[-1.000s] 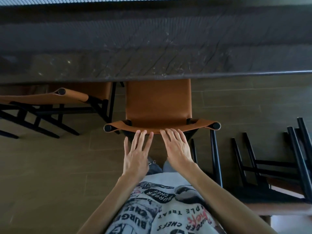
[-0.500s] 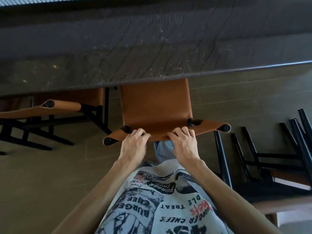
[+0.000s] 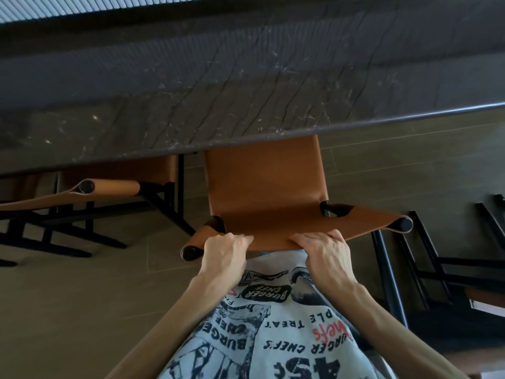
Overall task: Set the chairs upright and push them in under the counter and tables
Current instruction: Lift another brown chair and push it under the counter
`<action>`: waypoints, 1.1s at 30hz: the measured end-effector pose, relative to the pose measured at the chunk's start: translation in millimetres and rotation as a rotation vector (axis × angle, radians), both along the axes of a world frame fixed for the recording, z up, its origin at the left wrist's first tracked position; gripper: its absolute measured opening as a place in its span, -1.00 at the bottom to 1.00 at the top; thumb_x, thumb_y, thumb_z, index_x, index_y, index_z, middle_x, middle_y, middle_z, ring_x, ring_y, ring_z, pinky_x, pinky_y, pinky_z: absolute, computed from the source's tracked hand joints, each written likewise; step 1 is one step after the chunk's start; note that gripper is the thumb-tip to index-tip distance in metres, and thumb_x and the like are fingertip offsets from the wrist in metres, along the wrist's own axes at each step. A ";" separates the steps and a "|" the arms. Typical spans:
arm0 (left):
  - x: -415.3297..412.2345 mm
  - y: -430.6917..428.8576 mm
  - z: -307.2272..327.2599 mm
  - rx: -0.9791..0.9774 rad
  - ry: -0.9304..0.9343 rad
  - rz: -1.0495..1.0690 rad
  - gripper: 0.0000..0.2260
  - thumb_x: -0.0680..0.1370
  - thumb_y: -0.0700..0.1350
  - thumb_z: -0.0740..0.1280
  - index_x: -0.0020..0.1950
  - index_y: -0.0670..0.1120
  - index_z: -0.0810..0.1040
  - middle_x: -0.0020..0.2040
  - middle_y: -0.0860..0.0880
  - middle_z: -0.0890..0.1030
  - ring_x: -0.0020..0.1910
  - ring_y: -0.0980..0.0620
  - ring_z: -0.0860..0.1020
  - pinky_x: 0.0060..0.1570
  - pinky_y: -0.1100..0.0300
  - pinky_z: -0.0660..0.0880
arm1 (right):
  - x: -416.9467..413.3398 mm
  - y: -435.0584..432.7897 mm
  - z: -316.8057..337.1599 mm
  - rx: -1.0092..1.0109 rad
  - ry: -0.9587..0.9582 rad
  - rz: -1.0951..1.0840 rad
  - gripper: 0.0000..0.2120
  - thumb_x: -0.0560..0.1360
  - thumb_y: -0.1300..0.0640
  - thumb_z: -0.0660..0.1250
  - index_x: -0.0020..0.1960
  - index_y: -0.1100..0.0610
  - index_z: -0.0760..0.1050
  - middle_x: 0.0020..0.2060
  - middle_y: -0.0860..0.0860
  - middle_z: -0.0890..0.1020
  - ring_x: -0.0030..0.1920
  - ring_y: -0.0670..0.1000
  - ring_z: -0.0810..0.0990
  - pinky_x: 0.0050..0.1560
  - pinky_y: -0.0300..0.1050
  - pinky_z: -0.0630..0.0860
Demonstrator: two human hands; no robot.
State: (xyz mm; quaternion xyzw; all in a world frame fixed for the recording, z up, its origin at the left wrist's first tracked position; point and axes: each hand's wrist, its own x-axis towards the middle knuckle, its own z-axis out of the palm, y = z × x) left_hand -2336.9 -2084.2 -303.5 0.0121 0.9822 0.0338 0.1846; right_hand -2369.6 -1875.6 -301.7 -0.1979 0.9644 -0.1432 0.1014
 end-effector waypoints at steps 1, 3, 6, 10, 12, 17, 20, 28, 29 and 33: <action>-1.4 -0.9 0.3 -0.012 -0.004 -0.002 -0.55 0.49 -0.31 0.24 0.29 0.09 0.51 0.05 0.04 0.67 -0.07 -0.01 0.64 -0.17 0.14 0.56 | -0.4 -1.0 1.6 -0.002 0.000 0.005 -0.59 0.34 0.25 0.15 0.05 0.04 0.65 -0.06 -0.05 0.72 -0.03 0.00 0.67 -0.05 -0.06 0.38; -2.7 -4.4 -0.6 -0.032 -0.011 0.000 -0.55 0.48 -0.29 0.24 0.28 0.12 0.52 0.01 0.03 0.68 -0.09 -0.01 0.64 -0.20 0.16 0.53 | -0.6 -5.3 3.8 0.012 -0.012 0.024 -0.57 0.36 0.21 0.10 0.06 0.05 0.64 -0.04 -0.05 0.71 -0.02 0.00 0.67 -0.05 -0.09 0.35; -10.2 -14.5 4.5 -0.052 -0.003 0.018 -0.49 0.48 -0.27 0.25 0.34 0.18 0.49 -0.12 0.01 0.69 -0.17 -0.02 0.64 -0.29 0.20 0.43 | -4.7 -14.2 3.9 0.015 -0.036 0.044 -0.55 0.38 0.20 0.07 0.12 0.06 0.63 0.03 -0.04 0.70 0.05 0.00 0.65 0.00 -0.10 0.29; -22.0 -21.4 9.0 -0.043 0.000 0.018 -0.52 0.47 -0.27 0.25 0.28 0.18 0.54 -0.16 0.00 0.69 -0.17 -0.04 0.64 -0.29 0.20 0.45 | -15.1 -21.3 6.7 0.026 -0.034 0.030 -0.52 0.37 0.19 0.04 0.12 0.02 0.62 0.02 -0.07 0.69 0.07 -0.03 0.63 0.00 -0.13 0.24; -28.6 -22.5 10.8 -0.047 0.001 0.011 -0.54 0.46 -0.27 0.25 0.25 0.15 0.56 -0.16 -0.01 0.69 -0.18 -0.05 0.64 -0.30 0.18 0.45 | -21.1 -23.1 9.5 0.040 -0.039 0.029 -0.50 0.36 0.20 0.03 0.14 0.01 0.61 0.03 -0.08 0.69 0.08 -0.04 0.63 0.01 -0.12 0.25; -43.7 -22.4 14.7 -0.071 0.039 0.012 -0.61 0.46 -0.25 0.26 0.19 0.11 0.59 -0.15 0.01 0.69 -0.19 -0.04 0.64 -0.30 0.18 0.44 | -39.7 -25.7 15.3 0.058 -0.059 0.039 -0.49 0.38 0.21 0.03 0.19 0.01 0.59 0.09 -0.09 0.67 0.14 -0.06 0.60 0.07 -0.14 0.25; -52.4 -25.4 16.7 -0.073 0.058 0.032 -0.62 0.44 -0.26 0.28 0.15 0.10 0.61 -0.17 0.02 0.70 -0.21 -0.03 0.64 -0.32 0.19 0.44 | -51.3 -30.2 18.4 0.061 -0.057 0.047 -0.47 0.38 0.18 0.00 0.21 0.02 0.58 0.12 -0.10 0.66 0.16 -0.09 0.58 0.00 -0.23 0.14; -73.0 -36.0 20.1 0.005 0.103 0.081 -0.51 0.43 -0.31 0.29 0.27 0.12 0.58 0.04 0.06 0.70 -0.07 -0.02 0.66 -0.20 0.15 0.50 | -79.4 -39.9 23.1 0.052 -0.089 0.060 -0.52 0.41 0.19 0.03 0.18 0.02 0.59 0.11 -0.10 0.66 0.15 -0.09 0.60 0.00 -0.17 0.20; -76.0 -38.0 21.0 0.010 0.109 0.083 -0.50 0.43 -0.31 0.29 0.28 0.11 0.58 0.05 0.07 0.70 -0.07 -0.02 0.66 -0.21 0.15 0.49 | -82.5 -41.3 24.1 0.041 -0.089 0.064 -0.48 0.40 0.16 -0.03 0.18 0.02 0.59 0.11 -0.10 0.66 0.15 -0.10 0.59 0.00 -0.18 0.20; -90.2 -44.9 26.5 0.006 0.098 0.070 -0.50 0.44 -0.30 0.28 0.30 0.12 0.56 0.09 0.09 0.68 -0.03 -0.01 0.65 -0.18 0.16 0.49 | -97.7 -46.2 28.9 0.030 -0.106 0.060 -0.53 0.35 0.23 0.10 0.15 0.06 0.61 0.09 -0.08 0.67 0.13 -0.07 0.61 -0.03 -0.17 0.20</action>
